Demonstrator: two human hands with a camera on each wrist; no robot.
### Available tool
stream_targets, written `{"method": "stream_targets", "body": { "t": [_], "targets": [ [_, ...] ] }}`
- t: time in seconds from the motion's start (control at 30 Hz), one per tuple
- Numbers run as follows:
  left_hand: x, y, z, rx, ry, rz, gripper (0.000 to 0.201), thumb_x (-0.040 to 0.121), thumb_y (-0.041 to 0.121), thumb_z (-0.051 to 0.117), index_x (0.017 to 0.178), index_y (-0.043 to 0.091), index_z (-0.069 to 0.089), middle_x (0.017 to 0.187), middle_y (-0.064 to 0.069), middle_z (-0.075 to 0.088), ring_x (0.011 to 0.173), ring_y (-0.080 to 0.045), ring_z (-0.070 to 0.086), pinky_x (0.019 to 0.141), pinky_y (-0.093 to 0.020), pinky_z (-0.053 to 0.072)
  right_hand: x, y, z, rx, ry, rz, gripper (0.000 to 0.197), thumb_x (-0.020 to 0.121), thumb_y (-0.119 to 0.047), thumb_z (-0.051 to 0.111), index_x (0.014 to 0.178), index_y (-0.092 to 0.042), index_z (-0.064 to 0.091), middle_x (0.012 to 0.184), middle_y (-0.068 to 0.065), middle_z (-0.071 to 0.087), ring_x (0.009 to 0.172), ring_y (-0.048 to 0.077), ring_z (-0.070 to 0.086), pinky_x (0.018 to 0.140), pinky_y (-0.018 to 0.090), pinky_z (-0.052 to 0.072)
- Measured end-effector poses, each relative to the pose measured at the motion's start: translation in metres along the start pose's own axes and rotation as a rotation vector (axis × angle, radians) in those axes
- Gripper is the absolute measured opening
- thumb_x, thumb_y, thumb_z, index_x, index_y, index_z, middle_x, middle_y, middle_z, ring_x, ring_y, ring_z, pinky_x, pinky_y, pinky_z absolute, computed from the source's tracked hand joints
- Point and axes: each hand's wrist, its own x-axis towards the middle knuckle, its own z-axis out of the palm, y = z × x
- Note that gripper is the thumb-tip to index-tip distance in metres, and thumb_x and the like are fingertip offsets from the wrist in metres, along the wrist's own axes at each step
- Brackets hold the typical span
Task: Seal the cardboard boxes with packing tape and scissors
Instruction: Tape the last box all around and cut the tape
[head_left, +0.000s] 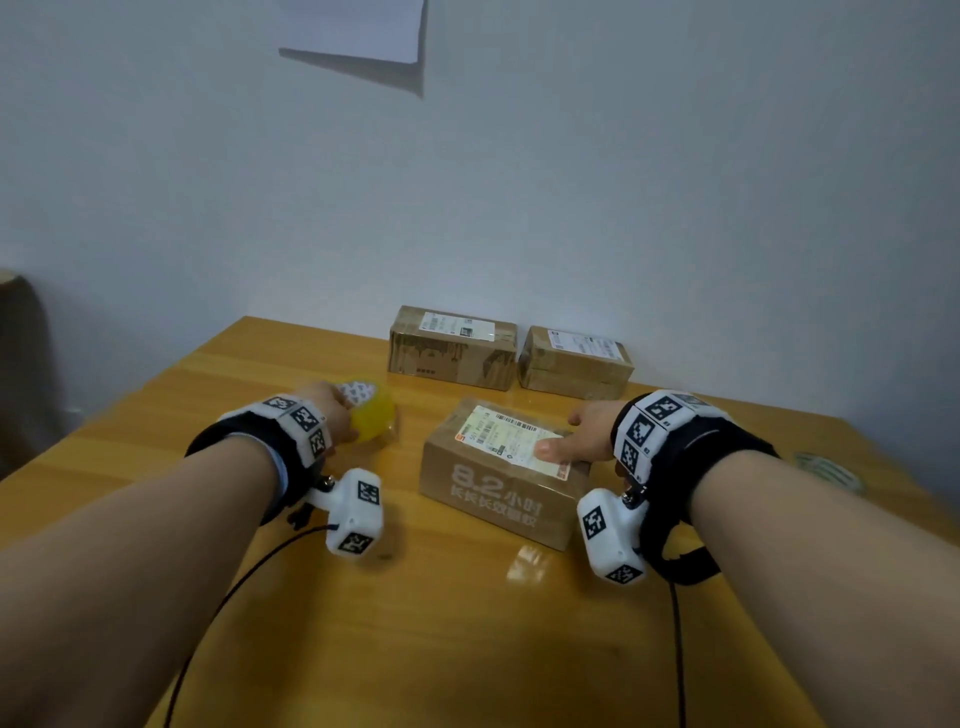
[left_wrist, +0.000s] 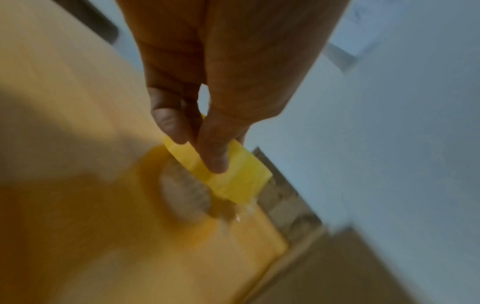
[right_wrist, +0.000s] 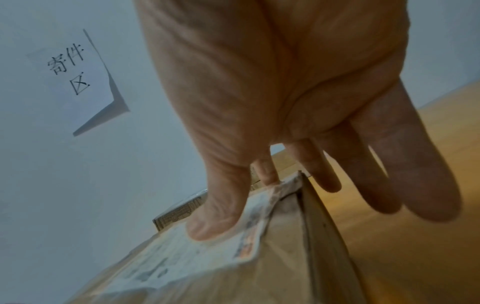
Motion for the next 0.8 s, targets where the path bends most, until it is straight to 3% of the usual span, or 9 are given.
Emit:
{"method": "stream_targets", "body": {
  "t": [0.1, 0.2, 0.3, 0.4, 0.43, 0.5, 0.6, 0.7, 0.8],
  "targets": [
    [-0.006, -0.004, -0.025, -0.229, 0.018, -0.031, 0.026, 0.091, 0.020, 0.065, 0.114, 0.008, 0.061, 0.089, -0.018, 0.066, 0.076, -0.027, 0.059, 0.073, -0.040, 0.052, -0.008, -0.014, -0.009, 0.128, 0.172, -0.018, 0.071, 0.085, -0.061, 0.064, 0.132, -0.008, 0.057, 0.129, 0.009, 0.063, 0.116, 0.026, 0.061, 0.098, 0.037, 0.050],
    [-0.015, 0.002, -0.035, -0.508, -0.088, 0.018, 0.012, 0.091, 0.021, 0.064, 0.092, 0.010, 0.060, 0.082, -0.014, 0.062, 0.079, -0.026, 0.054, 0.074, -0.037, 0.044, -0.021, -0.036, -0.023, 0.426, 0.276, -0.193, 0.047, 0.089, -0.042, 0.069, 0.127, -0.016, 0.063, 0.129, 0.002, 0.063, 0.116, 0.021, 0.060, 0.098, 0.035, 0.048],
    [-0.027, 0.016, -0.032, -0.876, -0.184, 0.030, 0.011, 0.087, 0.008, 0.067, 0.096, 0.009, 0.060, 0.079, -0.008, 0.062, 0.071, -0.019, 0.060, 0.074, -0.034, 0.053, -0.032, -0.057, -0.032, 0.613, 0.271, -0.328, 0.021, 0.089, -0.044, 0.068, 0.103, -0.029, 0.071, 0.112, -0.005, 0.069, 0.101, 0.016, 0.065, 0.094, 0.037, 0.053],
    [-0.048, 0.038, -0.029, -1.047, -0.286, 0.099, 0.019, 0.089, -0.001, 0.061, 0.107, 0.005, 0.062, 0.090, -0.013, 0.065, 0.074, -0.018, 0.067, 0.063, -0.028, 0.060, -0.036, -0.073, -0.034, 0.796, 0.264, -0.383, 0.028, 0.084, -0.050, 0.069, 0.081, -0.022, 0.069, 0.079, 0.002, 0.065, 0.078, 0.023, 0.062, 0.074, 0.035, 0.052],
    [-0.057, 0.045, -0.029, -1.078, -0.322, 0.134, 0.020, 0.091, -0.005, 0.056, 0.108, 0.003, 0.061, 0.094, -0.015, 0.066, 0.078, -0.020, 0.068, 0.062, -0.027, 0.060, -0.038, -0.076, -0.035, 0.860, 0.256, -0.402, 0.032, 0.083, -0.050, 0.071, 0.081, -0.018, 0.069, 0.078, 0.005, 0.064, 0.077, 0.025, 0.060, 0.071, 0.036, 0.051],
    [-0.070, 0.056, -0.027, -1.099, -0.396, 0.203, 0.023, 0.094, -0.010, 0.046, 0.108, 0.002, 0.061, 0.099, -0.017, 0.068, 0.087, -0.024, 0.070, 0.067, -0.028, 0.061, -0.042, -0.076, -0.036, 0.938, 0.263, -0.430, 0.033, 0.082, -0.044, 0.075, 0.094, -0.013, 0.073, 0.093, 0.007, 0.072, 0.088, 0.026, 0.068, 0.080, 0.040, 0.055],
    [-0.083, 0.062, -0.031, -1.018, -0.470, 0.266, 0.032, 0.094, -0.012, 0.043, 0.117, 0.003, 0.059, 0.108, -0.018, 0.067, 0.093, -0.025, 0.071, 0.063, -0.029, 0.061, -0.048, -0.068, -0.040, 1.001, 0.256, -0.426, 0.016, 0.086, -0.030, 0.074, 0.093, -0.017, 0.071, 0.103, 0.011, 0.073, 0.097, 0.029, 0.069, 0.090, 0.045, 0.057],
    [-0.088, 0.063, -0.039, -0.681, -0.280, 0.261, 0.032, 0.090, -0.011, 0.044, 0.108, 0.007, 0.063, 0.105, -0.015, 0.067, 0.073, -0.019, 0.068, 0.050, -0.024, 0.052, -0.052, -0.057, -0.040, 0.949, 0.249, -0.433, 0.006, 0.094, -0.020, 0.065, 0.088, -0.020, 0.064, 0.099, 0.010, 0.066, 0.090, 0.023, 0.062, 0.077, 0.036, 0.054],
    [-0.083, 0.065, -0.045, -0.609, 0.011, 0.296, 0.032, 0.089, -0.007, 0.042, 0.102, 0.014, 0.061, 0.098, -0.009, 0.059, 0.074, -0.018, 0.059, 0.053, -0.026, 0.048, -0.055, -0.050, -0.039, 0.871, 0.264, -0.430, 0.015, 0.094, -0.020, 0.064, 0.109, -0.017, 0.062, 0.114, 0.009, 0.066, 0.103, 0.025, 0.065, 0.072, 0.031, 0.053]
  ]
}}
